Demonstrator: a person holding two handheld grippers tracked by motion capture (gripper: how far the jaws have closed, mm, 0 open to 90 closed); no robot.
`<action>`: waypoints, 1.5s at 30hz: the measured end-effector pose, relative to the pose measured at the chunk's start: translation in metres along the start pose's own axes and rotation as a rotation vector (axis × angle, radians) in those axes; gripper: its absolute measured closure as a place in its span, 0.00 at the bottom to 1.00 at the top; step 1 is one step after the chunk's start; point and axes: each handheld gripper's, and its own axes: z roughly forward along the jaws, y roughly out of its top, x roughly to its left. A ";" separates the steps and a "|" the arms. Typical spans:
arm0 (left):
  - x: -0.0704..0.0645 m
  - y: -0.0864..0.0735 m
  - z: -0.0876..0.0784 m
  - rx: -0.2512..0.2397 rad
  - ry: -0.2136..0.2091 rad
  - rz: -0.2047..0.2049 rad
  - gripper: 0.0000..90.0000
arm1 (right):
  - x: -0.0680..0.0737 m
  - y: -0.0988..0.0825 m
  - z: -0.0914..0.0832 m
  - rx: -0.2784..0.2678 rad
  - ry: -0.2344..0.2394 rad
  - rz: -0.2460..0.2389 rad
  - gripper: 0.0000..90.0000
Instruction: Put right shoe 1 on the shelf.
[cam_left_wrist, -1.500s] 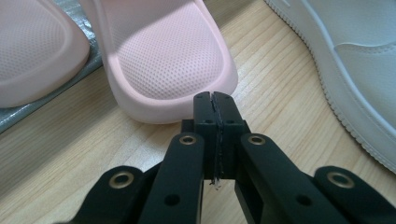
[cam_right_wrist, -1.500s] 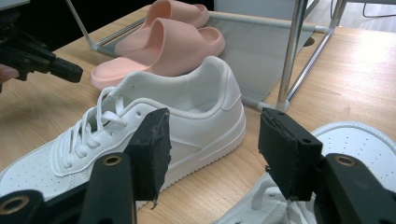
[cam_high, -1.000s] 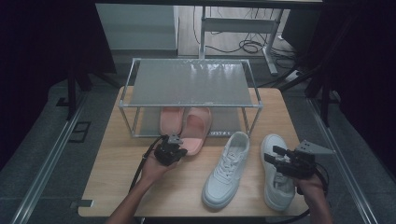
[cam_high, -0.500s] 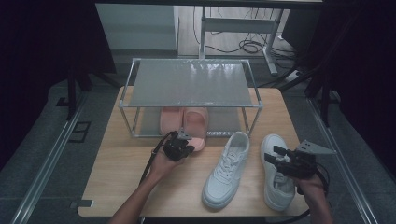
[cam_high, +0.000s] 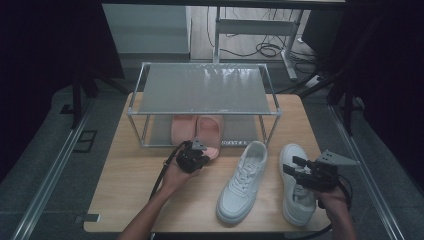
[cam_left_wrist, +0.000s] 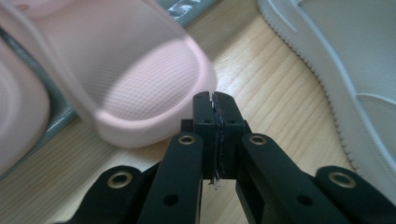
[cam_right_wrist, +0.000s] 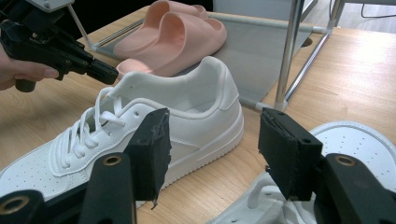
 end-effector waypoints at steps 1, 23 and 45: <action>-0.003 0.002 0.001 0.002 -0.008 0.011 0.99 | 0.000 0.000 0.000 0.000 0.001 -0.003 0.49; 0.008 0.013 0.025 -0.002 -0.021 -0.047 1.00 | 0.001 0.000 -0.001 -0.003 0.000 -0.003 0.49; 0.028 0.025 0.039 -0.010 0.019 -0.118 1.00 | -0.001 0.000 -0.003 -0.006 -0.005 -0.003 0.49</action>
